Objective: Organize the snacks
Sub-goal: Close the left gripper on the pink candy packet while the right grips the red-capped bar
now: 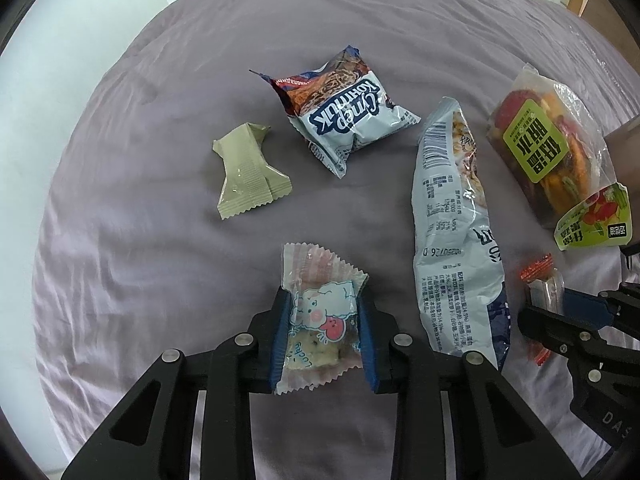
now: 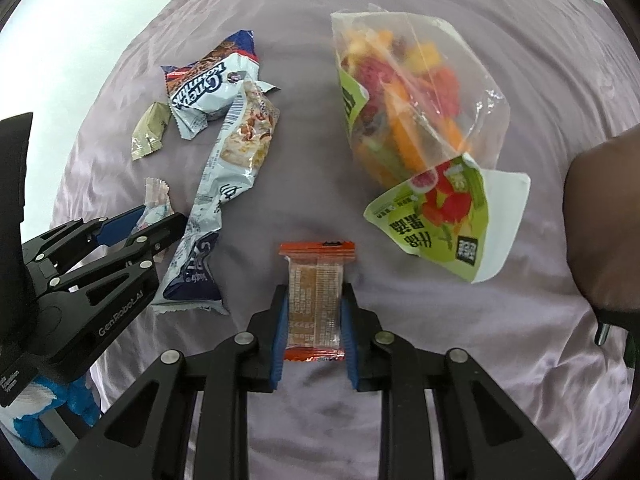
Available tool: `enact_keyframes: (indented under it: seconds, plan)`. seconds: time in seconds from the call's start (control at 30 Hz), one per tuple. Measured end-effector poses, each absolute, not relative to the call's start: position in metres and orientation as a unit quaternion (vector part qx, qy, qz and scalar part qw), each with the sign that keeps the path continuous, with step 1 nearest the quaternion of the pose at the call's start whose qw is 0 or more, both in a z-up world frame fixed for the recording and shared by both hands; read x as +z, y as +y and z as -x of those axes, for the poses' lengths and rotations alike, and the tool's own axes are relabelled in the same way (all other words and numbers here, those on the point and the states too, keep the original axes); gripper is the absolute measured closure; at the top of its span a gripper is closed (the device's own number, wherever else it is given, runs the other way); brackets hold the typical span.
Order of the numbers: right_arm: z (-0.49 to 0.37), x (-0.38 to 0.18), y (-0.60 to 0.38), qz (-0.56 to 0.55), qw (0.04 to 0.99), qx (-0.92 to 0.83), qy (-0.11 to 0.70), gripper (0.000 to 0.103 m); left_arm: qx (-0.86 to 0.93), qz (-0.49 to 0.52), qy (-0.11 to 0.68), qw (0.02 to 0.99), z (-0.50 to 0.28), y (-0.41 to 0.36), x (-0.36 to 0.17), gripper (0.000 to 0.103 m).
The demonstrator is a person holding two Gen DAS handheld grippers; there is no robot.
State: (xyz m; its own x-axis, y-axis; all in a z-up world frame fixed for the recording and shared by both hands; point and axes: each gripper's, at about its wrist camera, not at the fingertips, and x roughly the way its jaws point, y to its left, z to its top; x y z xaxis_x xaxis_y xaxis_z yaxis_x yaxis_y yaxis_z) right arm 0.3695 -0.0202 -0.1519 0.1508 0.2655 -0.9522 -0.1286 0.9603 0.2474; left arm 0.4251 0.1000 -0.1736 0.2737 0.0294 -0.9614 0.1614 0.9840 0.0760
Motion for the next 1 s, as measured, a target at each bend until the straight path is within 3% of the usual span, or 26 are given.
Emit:
enact_keyframes:
  seconds: [1.0]
  plan:
    - [-0.32,-0.118,-0.055,-0.056,0.763,0.153,0.625,0.103,-0.015,-0.061,0.595,0.802,-0.354,0.115,-0.135,0.077]
